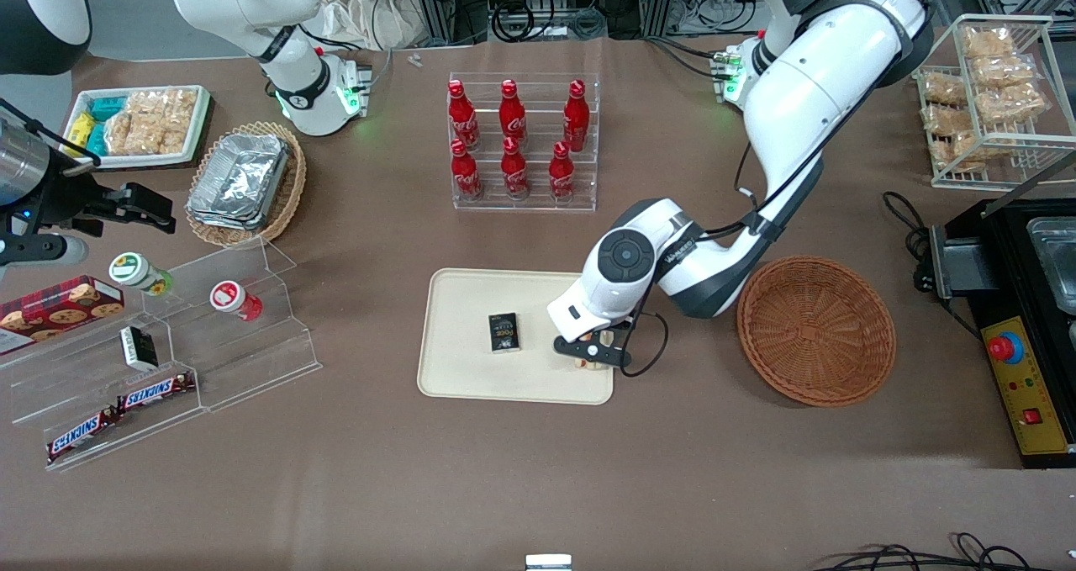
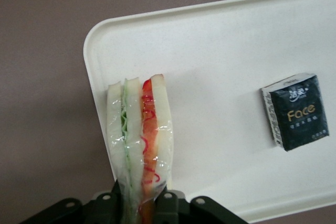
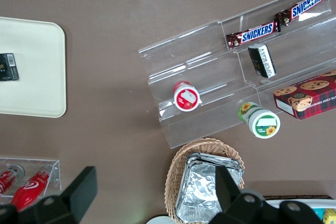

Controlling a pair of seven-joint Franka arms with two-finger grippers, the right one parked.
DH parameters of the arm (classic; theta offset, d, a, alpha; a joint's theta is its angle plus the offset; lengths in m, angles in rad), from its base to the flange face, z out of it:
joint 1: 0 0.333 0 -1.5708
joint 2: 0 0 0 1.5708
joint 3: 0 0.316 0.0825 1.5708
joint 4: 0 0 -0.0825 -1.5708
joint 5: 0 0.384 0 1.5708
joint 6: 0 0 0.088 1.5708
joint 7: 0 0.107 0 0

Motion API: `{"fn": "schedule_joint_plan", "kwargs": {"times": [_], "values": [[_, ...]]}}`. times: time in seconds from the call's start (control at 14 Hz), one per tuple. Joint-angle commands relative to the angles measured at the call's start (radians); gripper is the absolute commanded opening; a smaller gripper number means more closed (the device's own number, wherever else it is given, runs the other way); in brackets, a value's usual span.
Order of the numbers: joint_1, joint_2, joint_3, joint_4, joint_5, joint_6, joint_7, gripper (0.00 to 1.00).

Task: Place sandwich from basket to tray
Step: 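Carry the held sandwich over to the cream tray, then lower the sandwich onto the tray beside the black box and release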

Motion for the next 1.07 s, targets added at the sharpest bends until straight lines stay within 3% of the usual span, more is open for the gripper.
{"fn": "schedule_joint_plan", "kwargs": {"times": [0.0,0.07,0.14,0.36,0.57,1.0], "values": [[-0.030,0.022,0.019,0.037,0.016,0.004,-0.009,0.72],[-0.030,0.020,0.019,0.037,0.015,0.004,-0.020,0.92],[-0.030,0.019,0.019,0.037,0.013,0.002,-0.037,0.99],[-0.014,-0.022,0.018,0.037,-0.001,-0.044,-0.069,0.99],[0.027,-0.120,0.012,0.056,-0.014,-0.221,-0.063,0.99],[0.255,-0.386,0.012,0.022,-0.094,-0.481,0.119,0.99]]}}
